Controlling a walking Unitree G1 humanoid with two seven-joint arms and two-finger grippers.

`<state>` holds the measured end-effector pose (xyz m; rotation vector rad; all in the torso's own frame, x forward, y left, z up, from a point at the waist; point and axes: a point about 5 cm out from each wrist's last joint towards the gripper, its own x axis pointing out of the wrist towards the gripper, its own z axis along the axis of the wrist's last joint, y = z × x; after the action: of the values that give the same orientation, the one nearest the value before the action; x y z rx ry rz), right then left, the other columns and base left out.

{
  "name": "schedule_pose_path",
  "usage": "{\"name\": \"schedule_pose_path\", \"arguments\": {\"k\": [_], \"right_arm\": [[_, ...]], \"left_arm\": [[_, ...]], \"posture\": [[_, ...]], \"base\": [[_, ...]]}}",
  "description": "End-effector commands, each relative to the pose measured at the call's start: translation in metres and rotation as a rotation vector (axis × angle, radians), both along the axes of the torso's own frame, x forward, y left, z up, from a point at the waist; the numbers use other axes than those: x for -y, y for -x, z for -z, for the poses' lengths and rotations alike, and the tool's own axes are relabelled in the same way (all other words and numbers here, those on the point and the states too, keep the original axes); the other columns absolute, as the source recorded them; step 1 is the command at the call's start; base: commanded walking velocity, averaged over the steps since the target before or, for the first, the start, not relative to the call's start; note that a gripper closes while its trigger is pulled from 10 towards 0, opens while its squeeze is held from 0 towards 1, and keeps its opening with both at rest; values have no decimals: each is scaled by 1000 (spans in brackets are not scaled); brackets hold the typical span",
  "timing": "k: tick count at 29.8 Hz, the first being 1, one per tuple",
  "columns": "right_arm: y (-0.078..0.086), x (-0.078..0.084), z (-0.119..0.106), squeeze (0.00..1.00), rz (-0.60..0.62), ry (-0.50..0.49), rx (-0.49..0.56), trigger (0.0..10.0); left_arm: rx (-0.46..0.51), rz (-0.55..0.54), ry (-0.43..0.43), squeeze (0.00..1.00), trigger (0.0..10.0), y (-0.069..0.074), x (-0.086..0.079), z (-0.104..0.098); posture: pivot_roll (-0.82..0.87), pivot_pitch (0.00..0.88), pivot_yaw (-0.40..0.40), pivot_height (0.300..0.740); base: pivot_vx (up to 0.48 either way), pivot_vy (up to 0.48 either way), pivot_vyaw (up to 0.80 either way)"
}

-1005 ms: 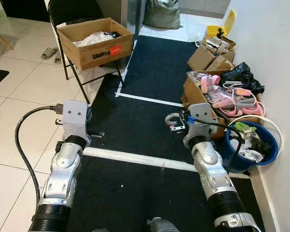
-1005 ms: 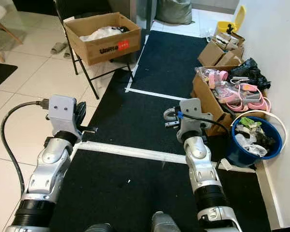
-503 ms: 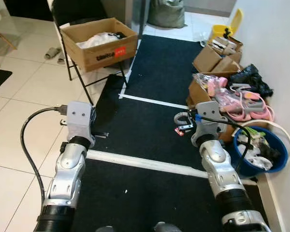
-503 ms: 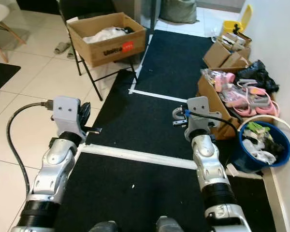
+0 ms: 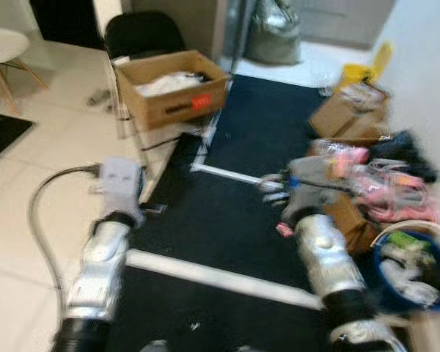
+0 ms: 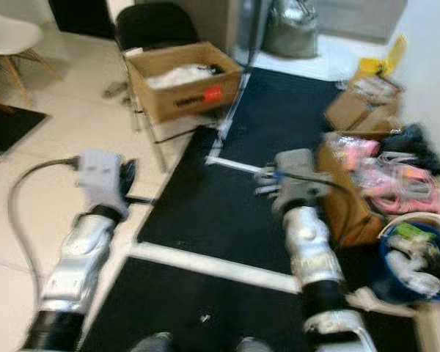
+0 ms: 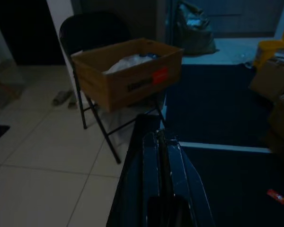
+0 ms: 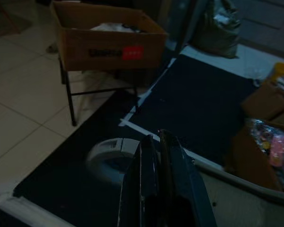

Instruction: Picking trash to rubbish bin

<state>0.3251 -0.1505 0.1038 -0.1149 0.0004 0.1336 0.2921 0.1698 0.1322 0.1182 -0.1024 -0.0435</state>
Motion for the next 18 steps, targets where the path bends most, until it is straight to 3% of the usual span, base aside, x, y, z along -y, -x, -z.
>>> {"name": "schedule_pose_path", "arguments": {"k": [1,9,18], "right_arm": [[1,8,3,0,22,0,-17,10000],[-1,8,3,0,22,0,-21,10000],[-1,7,3,0,18,3,-20,10000]], "left_arm": [[-16,5,5,0,10000,0,2,3],[-15,0,6,0,10000,0,1,3],[-15,-1,7,0,10000,-1,1,3]], "posture": [[61,30,-55,740],[63,33,-58,740],[65,38,-60,740]], "base": [[307,0,0],[308,0,-645],[309,0,0]]}}
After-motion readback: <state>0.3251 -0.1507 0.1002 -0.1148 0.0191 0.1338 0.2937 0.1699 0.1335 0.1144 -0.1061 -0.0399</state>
